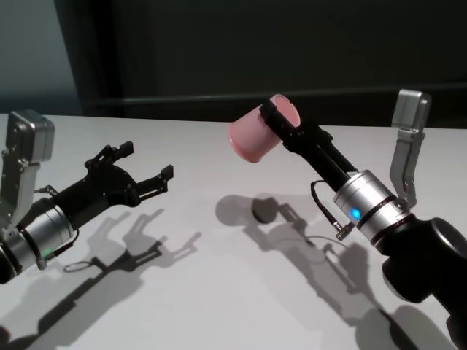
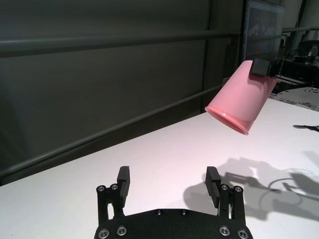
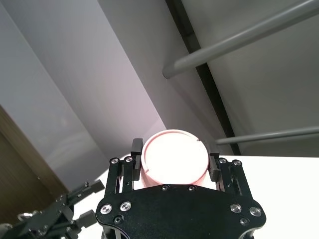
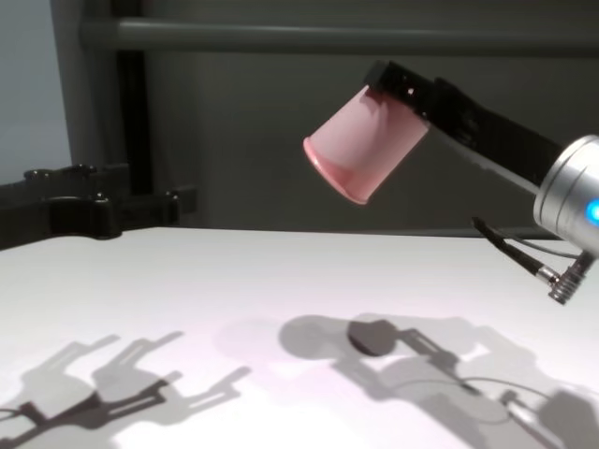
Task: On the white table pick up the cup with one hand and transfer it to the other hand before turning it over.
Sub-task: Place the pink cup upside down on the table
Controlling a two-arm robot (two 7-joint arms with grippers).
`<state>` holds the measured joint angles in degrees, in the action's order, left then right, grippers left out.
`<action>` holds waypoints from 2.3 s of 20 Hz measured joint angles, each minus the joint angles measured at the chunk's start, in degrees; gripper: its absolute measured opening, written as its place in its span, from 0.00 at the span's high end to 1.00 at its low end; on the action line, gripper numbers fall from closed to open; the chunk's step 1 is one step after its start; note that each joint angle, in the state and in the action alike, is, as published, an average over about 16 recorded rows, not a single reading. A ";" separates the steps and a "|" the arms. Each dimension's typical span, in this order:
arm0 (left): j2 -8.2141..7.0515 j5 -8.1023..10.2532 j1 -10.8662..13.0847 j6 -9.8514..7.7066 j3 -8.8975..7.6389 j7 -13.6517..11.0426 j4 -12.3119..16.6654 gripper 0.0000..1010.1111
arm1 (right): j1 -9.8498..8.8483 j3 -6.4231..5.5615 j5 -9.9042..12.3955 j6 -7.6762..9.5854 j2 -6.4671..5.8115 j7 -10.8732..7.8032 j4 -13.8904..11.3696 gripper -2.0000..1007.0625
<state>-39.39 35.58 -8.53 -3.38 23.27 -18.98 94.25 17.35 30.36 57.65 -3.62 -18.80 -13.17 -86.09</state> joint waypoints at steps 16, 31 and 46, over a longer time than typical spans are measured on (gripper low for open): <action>0.00 0.00 0.00 0.00 0.00 0.00 0.00 0.01 | 2.31 6.68 -15.24 10.46 -3.12 9.56 -0.60 0.27; 0.00 0.00 0.00 0.00 0.00 0.00 0.00 0.01 | 2.40 7.53 -19.62 15.20 -3.09 10.51 -0.06 0.27; 0.00 0.00 0.00 0.00 0.00 0.00 0.00 0.01 | 2.38 7.22 -20.82 17.37 -2.83 10.31 0.01 0.24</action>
<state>-39.39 35.58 -8.53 -3.38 23.26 -18.98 94.26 19.73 37.58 36.84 13.75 -21.63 -2.86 -86.08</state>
